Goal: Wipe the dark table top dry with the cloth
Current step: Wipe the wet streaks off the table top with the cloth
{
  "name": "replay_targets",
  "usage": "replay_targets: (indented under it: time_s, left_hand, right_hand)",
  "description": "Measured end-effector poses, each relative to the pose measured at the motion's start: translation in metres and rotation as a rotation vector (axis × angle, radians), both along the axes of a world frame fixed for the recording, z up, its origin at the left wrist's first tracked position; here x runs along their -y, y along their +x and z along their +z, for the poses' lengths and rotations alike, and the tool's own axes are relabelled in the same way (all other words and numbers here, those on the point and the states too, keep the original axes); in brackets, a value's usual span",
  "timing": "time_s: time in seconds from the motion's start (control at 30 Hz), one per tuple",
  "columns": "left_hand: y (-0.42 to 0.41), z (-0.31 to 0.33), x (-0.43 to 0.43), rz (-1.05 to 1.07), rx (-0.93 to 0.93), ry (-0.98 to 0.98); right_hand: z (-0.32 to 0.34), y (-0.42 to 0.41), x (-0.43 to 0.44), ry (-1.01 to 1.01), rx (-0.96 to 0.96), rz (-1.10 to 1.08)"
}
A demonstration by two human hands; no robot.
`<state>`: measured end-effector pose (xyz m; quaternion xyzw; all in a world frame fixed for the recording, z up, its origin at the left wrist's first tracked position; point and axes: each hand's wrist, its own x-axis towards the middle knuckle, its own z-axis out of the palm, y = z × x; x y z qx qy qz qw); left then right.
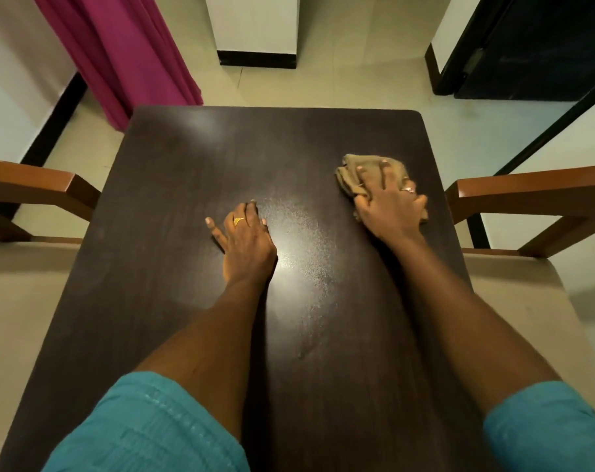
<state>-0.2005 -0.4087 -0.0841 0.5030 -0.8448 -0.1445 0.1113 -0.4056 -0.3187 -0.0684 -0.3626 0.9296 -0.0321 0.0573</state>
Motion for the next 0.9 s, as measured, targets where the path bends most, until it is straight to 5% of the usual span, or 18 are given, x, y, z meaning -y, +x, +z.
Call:
replay_targets:
  time_s: [0.43,0.9]
  left_hand:
    - [-0.003,0.003,0.002,-0.009,0.020,-0.020]
    - [0.006,0.002,0.007,-0.093,-0.105,0.082]
  right_hand:
    - [0.015,-0.090,0.078,-0.018,0.163,-0.221]
    - [0.035,-0.014,0.130,0.005,0.214,-0.309]
